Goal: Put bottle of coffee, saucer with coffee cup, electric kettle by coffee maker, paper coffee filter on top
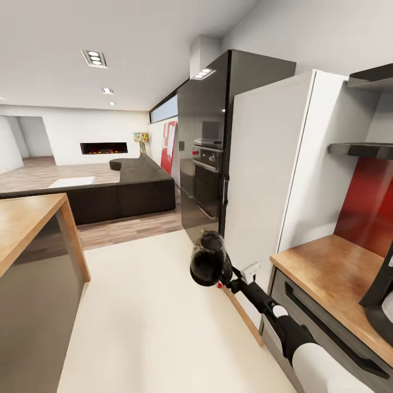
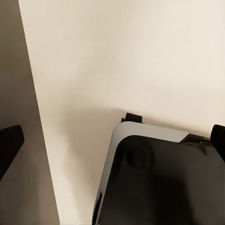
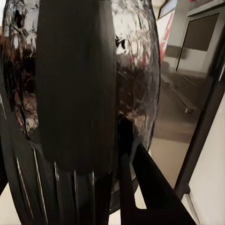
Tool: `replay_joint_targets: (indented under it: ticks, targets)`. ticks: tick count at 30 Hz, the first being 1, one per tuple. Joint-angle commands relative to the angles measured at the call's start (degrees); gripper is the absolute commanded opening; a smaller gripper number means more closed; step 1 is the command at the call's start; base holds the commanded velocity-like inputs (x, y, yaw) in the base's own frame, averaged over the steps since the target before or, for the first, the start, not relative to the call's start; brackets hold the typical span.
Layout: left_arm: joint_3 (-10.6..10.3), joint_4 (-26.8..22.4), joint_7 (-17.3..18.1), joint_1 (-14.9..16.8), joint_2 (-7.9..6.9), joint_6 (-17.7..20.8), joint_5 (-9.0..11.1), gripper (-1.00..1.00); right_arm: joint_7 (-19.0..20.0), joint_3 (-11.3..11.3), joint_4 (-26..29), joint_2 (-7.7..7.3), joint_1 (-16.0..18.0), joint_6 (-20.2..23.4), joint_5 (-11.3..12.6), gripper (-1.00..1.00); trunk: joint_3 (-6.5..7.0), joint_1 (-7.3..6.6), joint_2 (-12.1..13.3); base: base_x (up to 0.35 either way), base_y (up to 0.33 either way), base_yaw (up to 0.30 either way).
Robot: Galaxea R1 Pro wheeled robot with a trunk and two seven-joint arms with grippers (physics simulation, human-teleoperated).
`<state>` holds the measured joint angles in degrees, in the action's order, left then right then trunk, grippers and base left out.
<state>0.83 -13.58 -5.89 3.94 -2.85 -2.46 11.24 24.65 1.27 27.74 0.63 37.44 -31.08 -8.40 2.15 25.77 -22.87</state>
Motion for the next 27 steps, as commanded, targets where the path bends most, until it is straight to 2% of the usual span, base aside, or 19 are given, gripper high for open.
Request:
replay_joint_targets:
  ticks: [1, 5, 9, 10, 11, 14, 16, 19, 24, 27]
  targets:
    - [0.04, 0.04, -0.01, 0.01, 0.02, -0.18, 0.35, 1.00, -0.10, 0.27, 0.18, 0.04, 0.05, -0.21, -0.20, -1.00, -0.02, 0.02, -0.05, 0.000, 0.000, 0.000]
    - [0.01, 0.04, 0.06, 0.01, -0.02, -0.18, 0.29, 1.00, -0.31, 0.65, 4.33, 0.17, 0.08, 1.48, -0.21, -1.00, -0.02, 0.02, -0.05, 0.000, 0.000, 0.000]
    - [-0.02, 0.04, 0.08, 0.01, 0.03, -0.18, 0.22, 1.00, -0.42, 1.40, 12.09, 0.09, 0.09, 10.10, -0.19, -1.00, -0.02, 0.02, -0.05, 0.000, 0.000, 0.000]
    - [-0.02, 0.04, 0.08, 0.01, 0.03, -0.18, 0.21, 1.00, -0.45, 1.78, 12.94, 0.07, 0.09, 11.17, -0.19, -1.00, -0.02, 0.02, -0.05, 0.000, 0.000, 0.000]
    - [-0.03, 0.04, 0.08, 0.01, 0.05, -0.18, 0.20, 1.00, -0.58, 3.49, 14.80, 0.06, 0.09, 13.82, -0.20, -1.00, -0.02, 0.02, -0.05, 0.000, 0.000, 0.000]
    - [-0.04, 0.04, 0.08, 0.01, 0.11, -0.18, 0.19, 1.00, -2.18, 8.36, 16.30, 0.19, 0.05, 16.48, -0.21, -1.00, -0.02, 0.02, -0.05, 0.000, 0.000, 0.000]
    - [-0.04, 0.04, 0.08, 0.01, 0.12, -0.18, 0.19, 1.00, -4.31, 9.55, 16.31, 0.32, 0.05, 16.90, -0.21, -1.00, -0.02, 0.02, -0.05, 0.000, 0.000, 0.000]
    - [-0.04, 0.04, 0.08, 0.01, 0.13, -0.18, 0.19, 1.00, -8.73, 10.14, 15.48, 0.58, 0.02, 17.07, -0.22, -1.00, -0.02, 0.02, -0.05, 0.000, 0.000, 0.000]
    - [-0.04, 0.04, 0.08, 0.01, 0.14, -0.11, 0.19, 1.00, -16.96, 10.31, 9.25, 1.04, 0.01, 16.70, -0.04, -1.00, -0.02, 0.02, -0.05, 0.000, 0.000, 0.000]
    - [-0.02, 0.04, 0.08, 0.01, 0.13, -0.09, 0.19, 1.00, -22.11, 10.32, 5.74, 1.97, 0.02, 14.03, -0.04, -1.00, -0.02, 0.02, -0.05, 0.000, 0.000, 0.000]
